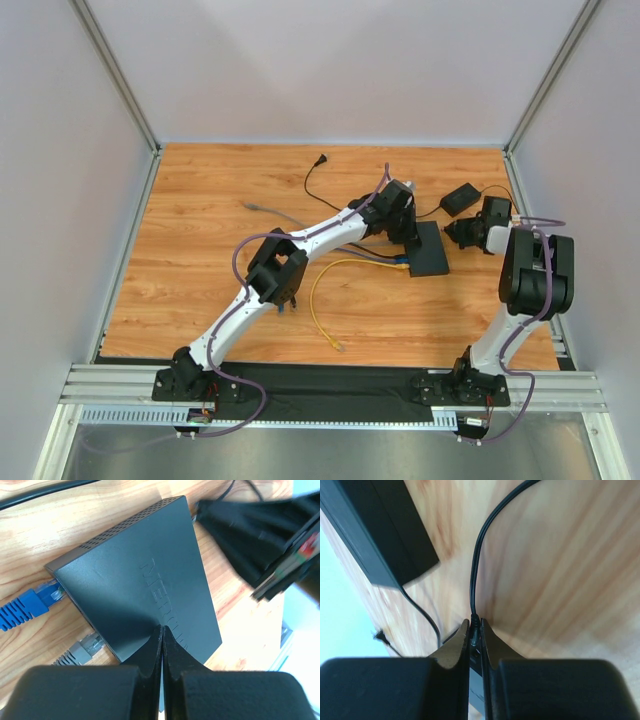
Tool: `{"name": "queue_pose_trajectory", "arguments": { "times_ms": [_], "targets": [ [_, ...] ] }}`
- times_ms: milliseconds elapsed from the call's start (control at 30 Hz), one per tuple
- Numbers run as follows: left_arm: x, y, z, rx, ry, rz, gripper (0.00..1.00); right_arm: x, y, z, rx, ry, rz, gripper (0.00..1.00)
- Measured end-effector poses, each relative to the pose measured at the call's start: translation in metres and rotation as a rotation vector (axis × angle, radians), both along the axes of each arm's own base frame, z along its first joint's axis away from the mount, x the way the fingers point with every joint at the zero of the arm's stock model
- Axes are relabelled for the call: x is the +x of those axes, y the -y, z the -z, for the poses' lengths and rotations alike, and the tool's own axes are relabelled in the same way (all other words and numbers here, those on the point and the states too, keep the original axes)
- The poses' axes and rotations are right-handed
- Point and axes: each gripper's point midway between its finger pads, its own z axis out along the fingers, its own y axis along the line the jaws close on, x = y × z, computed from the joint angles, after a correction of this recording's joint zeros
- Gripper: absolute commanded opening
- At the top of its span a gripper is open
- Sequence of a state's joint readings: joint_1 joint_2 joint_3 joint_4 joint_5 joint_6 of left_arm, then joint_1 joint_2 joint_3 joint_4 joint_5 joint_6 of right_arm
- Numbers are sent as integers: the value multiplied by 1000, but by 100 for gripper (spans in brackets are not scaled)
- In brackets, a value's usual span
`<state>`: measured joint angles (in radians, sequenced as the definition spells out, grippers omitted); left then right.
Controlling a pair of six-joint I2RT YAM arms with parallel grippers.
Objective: Pull the plug from the switch port
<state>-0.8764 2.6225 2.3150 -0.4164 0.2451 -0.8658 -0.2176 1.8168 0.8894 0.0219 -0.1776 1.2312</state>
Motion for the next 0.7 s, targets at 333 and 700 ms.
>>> {"name": "queue_pose_trajectory", "arguments": {
  "times_ms": [333, 700],
  "targets": [
    [0, 0, 0, 10, -9, 1, 0, 18, 17, -1, -71, -65, 28, 0],
    [-1, -11, -2, 19, 42, 33, 5, 20, 26, -46, -236, 34, -211, 0]
  ]
}}
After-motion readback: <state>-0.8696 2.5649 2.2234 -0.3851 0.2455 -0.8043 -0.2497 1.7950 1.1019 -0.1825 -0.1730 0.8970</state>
